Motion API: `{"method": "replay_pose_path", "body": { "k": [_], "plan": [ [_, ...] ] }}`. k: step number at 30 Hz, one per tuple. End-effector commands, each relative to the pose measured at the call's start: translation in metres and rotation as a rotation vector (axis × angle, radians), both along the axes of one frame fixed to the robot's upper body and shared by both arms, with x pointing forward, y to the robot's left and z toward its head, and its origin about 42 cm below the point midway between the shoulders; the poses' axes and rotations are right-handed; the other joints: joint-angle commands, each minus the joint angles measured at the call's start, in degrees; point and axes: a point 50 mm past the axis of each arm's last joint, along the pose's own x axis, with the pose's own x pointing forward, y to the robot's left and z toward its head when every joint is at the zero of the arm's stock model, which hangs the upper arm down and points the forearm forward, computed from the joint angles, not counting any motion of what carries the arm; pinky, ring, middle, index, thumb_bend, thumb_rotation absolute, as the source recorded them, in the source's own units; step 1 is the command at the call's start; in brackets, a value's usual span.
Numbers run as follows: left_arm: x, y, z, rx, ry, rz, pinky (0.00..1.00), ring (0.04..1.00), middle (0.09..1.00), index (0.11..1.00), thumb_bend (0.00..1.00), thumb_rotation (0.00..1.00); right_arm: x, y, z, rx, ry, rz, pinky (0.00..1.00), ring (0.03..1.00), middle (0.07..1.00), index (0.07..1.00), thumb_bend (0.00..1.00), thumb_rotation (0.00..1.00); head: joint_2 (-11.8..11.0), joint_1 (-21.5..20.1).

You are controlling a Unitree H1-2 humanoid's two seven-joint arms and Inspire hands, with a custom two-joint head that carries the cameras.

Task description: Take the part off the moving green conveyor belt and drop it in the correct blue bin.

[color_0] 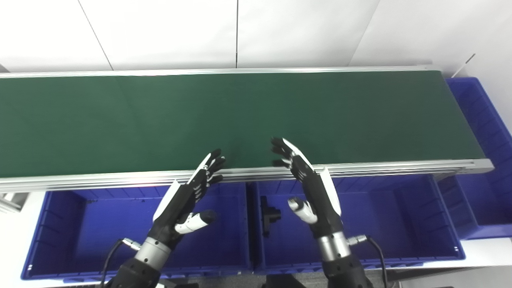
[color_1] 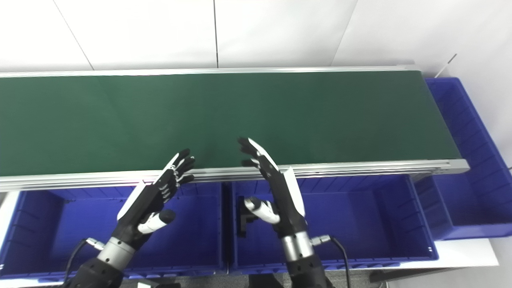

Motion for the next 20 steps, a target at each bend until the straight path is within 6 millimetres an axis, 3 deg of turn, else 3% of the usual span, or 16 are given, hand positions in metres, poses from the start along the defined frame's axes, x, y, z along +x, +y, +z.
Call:
{"method": "replay_pose_path", "body": {
  "k": [1,13,20],
  "plan": [
    [0.003,-0.006,0.007,-0.02,-0.069,-0.002,0.9,0.972,0.967,1.0,0.94,0.8,0.003,-0.007,0.002,-0.004,-0.065,-0.002,0.78,0.858,0.893,0.868,0.85,1.0,-1.12,0.82],
    [-0.002,-0.006,-0.009,-0.007,-0.069,-0.013,0.9,0.974,0.972,1.0,0.94,0.8,0.001,-0.006,-0.023,-0.079,-0.039,0.016,0.78,0.86,0.898,0.866,0.83,1.0,-6.78,0.41],
    [-0.001,-0.005,-0.015,-0.004,-0.071,-0.017,0.9,0.97,0.977,1.0,0.93,0.79,0.002,-0.002,-0.032,-0.089,-0.029,0.038,0.78,0.867,0.898,0.852,0.87,0.98,-7.1,-0.2]
  ]
}}
